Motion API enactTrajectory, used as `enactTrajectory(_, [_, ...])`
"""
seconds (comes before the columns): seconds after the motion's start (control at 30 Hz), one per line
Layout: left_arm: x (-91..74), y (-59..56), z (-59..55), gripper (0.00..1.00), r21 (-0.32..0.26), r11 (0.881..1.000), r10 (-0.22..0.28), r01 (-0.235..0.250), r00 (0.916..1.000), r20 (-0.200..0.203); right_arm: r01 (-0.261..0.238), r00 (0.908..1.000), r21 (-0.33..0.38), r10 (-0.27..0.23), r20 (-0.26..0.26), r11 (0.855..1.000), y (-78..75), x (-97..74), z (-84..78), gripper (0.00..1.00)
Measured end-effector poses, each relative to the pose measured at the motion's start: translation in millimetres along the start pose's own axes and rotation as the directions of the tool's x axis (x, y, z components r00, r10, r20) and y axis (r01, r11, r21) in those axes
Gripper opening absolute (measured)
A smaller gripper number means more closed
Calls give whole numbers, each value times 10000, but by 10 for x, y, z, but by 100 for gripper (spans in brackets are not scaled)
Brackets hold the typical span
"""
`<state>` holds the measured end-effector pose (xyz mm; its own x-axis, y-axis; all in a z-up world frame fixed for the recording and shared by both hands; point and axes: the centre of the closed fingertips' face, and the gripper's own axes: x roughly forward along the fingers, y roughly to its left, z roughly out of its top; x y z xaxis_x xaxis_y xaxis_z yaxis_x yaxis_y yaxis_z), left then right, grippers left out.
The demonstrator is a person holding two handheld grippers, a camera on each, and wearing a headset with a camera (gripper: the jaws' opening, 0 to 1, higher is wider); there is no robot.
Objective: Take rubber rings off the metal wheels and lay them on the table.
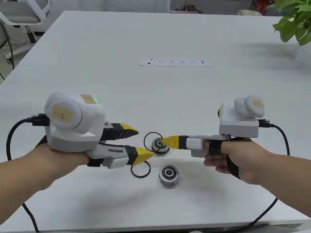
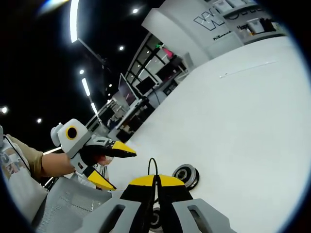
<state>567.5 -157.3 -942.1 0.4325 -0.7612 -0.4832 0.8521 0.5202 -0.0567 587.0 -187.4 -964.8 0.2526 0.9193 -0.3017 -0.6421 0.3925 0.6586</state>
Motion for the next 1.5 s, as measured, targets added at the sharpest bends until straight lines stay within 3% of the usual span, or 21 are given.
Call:
enactTrajectory(0.33, [-158,-17,-124,46,-239,9997,65,-65,10000,8,-192,9976,-97,185,-665,9998,52,72,-152,0])
enactTrajectory(0.7, [-257,-42,-254,48,-261,9995,157,-160,9998,-120,-446,9871,-143,418,-1546,9989,77,162,-324,0])
enactTrajectory(1.5, [-338,-22,-375,48,-458,9983,345,-355,9992,-224,-216,9671,-567,64,-2544,9982,30,280,-484,0])
